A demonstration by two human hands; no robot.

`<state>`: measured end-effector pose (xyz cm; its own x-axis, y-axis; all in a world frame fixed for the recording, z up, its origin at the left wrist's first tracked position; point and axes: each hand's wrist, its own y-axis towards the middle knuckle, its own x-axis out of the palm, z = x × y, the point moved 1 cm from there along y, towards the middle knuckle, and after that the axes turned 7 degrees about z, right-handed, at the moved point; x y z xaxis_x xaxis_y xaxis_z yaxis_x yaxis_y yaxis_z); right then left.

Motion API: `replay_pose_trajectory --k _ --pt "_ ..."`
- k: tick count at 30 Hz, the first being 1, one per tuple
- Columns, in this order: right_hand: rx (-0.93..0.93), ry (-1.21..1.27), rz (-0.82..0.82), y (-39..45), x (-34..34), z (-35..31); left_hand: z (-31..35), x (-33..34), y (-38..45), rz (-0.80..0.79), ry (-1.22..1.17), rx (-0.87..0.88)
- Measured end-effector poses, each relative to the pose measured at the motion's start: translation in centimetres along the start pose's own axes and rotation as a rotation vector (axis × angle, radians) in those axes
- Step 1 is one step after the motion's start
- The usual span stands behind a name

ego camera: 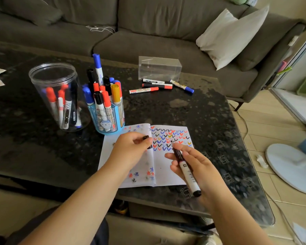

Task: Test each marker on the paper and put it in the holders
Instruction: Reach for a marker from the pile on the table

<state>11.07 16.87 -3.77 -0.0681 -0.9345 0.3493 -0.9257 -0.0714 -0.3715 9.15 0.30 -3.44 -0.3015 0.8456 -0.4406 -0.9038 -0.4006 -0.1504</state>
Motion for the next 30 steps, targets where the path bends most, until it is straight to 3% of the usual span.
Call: replay_pose_trajectory --k 5,12,22,30 --pt "-0.038 -0.038 -0.094 2.6 0.2 0.8 -1.5 0.7 1.0 -0.016 0.091 -0.022" --pt "-0.411 -0.587 0.042 5.9 1.0 1.6 -1.7 0.9 1.7 0.052 0.234 0.071" --pt "-0.571 -0.703 0.134 7.8 0.7 3.6 -3.2 0.2 2.0 0.033 0.252 0.056" --pt "-0.596 -0.774 0.081 8.0 0.9 3.9 -3.9 0.3 1.9 0.074 0.259 0.126"
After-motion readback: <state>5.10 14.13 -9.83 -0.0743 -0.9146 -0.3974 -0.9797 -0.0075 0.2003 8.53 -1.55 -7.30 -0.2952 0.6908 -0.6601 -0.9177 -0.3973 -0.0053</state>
